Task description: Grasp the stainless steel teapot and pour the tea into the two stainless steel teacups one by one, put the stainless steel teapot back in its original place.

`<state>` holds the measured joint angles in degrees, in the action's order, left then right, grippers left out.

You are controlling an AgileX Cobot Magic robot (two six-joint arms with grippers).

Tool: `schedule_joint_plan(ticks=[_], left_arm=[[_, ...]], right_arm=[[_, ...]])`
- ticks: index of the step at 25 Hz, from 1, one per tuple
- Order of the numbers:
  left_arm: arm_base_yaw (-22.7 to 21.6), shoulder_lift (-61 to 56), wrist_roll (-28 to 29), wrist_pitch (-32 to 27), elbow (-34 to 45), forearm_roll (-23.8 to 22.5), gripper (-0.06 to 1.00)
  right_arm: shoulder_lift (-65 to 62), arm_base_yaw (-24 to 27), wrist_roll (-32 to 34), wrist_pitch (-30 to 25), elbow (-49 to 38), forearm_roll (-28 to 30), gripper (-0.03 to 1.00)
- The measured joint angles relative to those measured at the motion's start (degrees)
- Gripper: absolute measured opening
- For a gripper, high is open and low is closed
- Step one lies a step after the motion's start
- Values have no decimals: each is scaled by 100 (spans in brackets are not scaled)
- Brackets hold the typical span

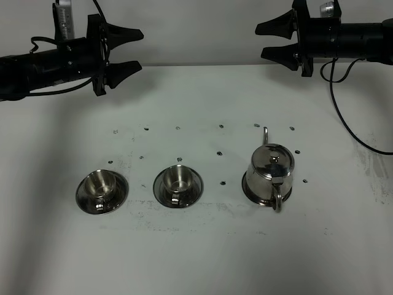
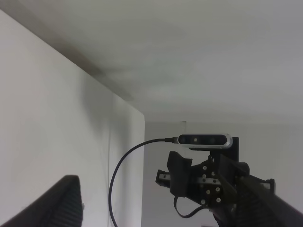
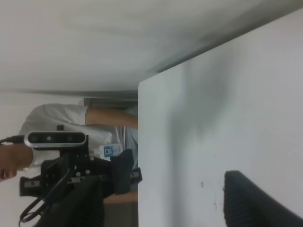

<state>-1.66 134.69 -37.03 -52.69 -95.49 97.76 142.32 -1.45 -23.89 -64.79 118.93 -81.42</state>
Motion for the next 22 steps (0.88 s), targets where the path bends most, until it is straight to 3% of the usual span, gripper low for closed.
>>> schedule_joint_plan(ticks=[10, 14, 17, 22], left_arm=[[0, 0, -15, -6, 0, 0, 65], [0, -6, -546, -49, 0, -95, 62], [0, -164, -968, 252, 0, -590, 53], [21, -1038, -1117, 1219, 0, -2176, 39]], right_arm=[[0, -1, -3, 19, 0, 13, 54], [-14, -1, -645, 54, 7, 303, 53], [-114, -6, -978, 189, 229, 1180, 48], [-747, -6, -643, 473, 756, 3627, 41]])
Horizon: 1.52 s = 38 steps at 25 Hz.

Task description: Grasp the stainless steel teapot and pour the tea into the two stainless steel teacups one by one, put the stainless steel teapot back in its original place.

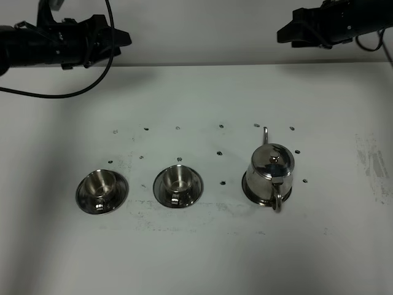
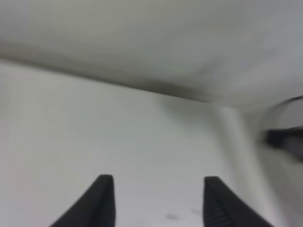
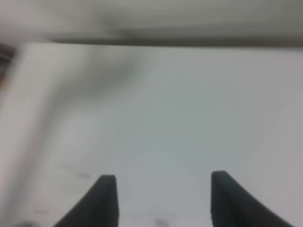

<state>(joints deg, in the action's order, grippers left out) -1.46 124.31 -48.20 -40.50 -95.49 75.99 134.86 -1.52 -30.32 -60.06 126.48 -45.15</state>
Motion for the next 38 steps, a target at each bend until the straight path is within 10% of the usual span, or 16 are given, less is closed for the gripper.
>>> schedule_joint_plan(ticks=[8, 12, 16, 23, 31, 38], left_arm=[[212, -1032, 461, 243, 20, -2323, 29], [191, -1776, 221, 973, 850, -2274, 27], [191, -2790, -1053, 1989, 2093, -1271, 27], [184, -4301, -2102, 2254, 3418, -360, 27], [184, -6479, -1847, 2897, 5009, -850, 27], [184, -7930, -206, 2619, 6637, -2312, 27]], right_arm=[[-828, -88, 884, -252, 82, 2254, 38], [-1467, -113, 1048, -102, -479, 2475, 38], [-2414, -122, 1011, 863, -1930, 2562, 38], [-4425, -333, 798, 2531, -4195, 2768, 38], [-5613, -416, 1045, 2324, -5576, 2841, 38], [-6215, -514, 1271, 2381, -6524, 2921, 38]])
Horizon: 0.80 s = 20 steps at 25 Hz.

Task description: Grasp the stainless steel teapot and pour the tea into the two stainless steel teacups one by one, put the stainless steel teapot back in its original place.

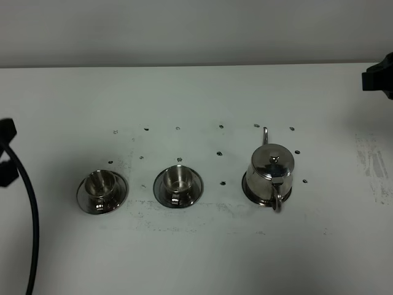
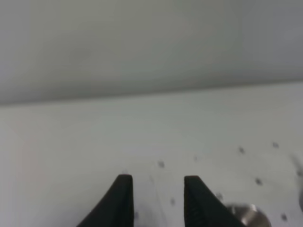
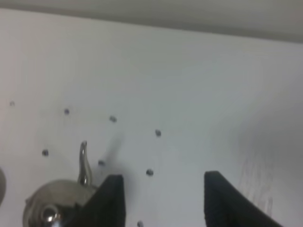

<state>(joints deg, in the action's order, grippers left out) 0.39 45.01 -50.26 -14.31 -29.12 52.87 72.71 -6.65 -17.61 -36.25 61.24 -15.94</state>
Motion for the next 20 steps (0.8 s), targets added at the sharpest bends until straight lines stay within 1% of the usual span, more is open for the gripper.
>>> schedule_joint_plan(ticks=[1, 4, 6, 7, 10, 12, 14, 17, 20], left_arm=[[0, -150, 312, -115, 117, -252, 27], [0, -595, 1411, -667, 250, -1218, 27], [0, -845, 2104, -1131, 257, -1971, 27], [0, -1002, 2417, -1387, 257, -2332, 27], [0, -1369, 3160, -2179, 108, -3154, 27], [0, -1654, 3461, -2750, -162, -3451, 27], [0, -1916, 3662, -3421, -323, -3555, 27], [0, -2277, 3745, -4264, -357, -3697, 27], [0, -2640, 3763, -4683, -258, -3869, 27]], right_arm=[[-76, 0, 22, 9, -78, 2, 38], [-269, 0, 145, 19, -290, 7, 37], [-391, 0, 192, -4, -373, 9, 36], [-439, 0, 205, -37, -392, 13, 35], [-582, 0, 205, -138, -395, 13, 34], [-685, 0, 205, -297, -395, 40, 34], [-773, 0, 205, -486, -395, 112, 34], [-911, 0, 205, -666, -395, 144, 34], [-1014, 0, 213, -767, -395, 144, 34]])
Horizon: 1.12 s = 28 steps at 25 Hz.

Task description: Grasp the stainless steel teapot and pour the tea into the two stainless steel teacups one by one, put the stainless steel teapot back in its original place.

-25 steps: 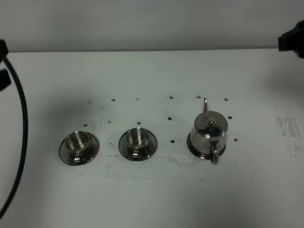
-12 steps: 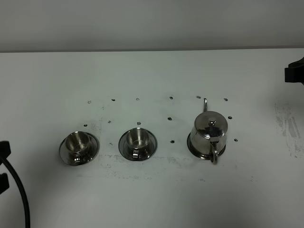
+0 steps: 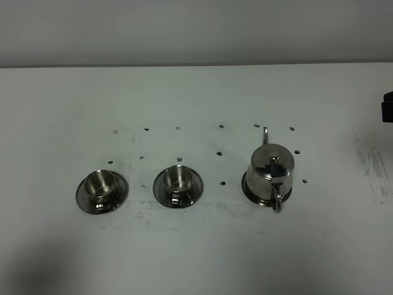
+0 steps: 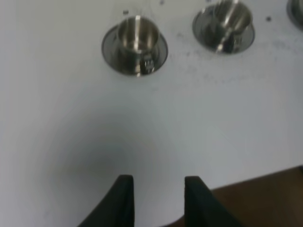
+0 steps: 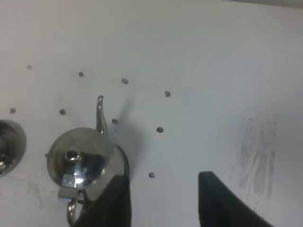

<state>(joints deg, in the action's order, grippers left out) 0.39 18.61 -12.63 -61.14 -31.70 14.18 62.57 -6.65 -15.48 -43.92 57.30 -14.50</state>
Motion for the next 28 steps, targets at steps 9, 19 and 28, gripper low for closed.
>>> schedule_joint_plan(ticks=[9, 19, 28], left_arm=[[0, -862, 50, -125, 492, -302, 27], [0, -1161, 64, -98, 492, -318, 27], [-22, -1883, 64, -124, 492, -100, 26]], right_arm=[[-18, 0, 13, -258, -53, 69, 34], [-18, 0, 72, -259, -53, 101, 34], [-18, 0, 100, -272, -53, 106, 33]])
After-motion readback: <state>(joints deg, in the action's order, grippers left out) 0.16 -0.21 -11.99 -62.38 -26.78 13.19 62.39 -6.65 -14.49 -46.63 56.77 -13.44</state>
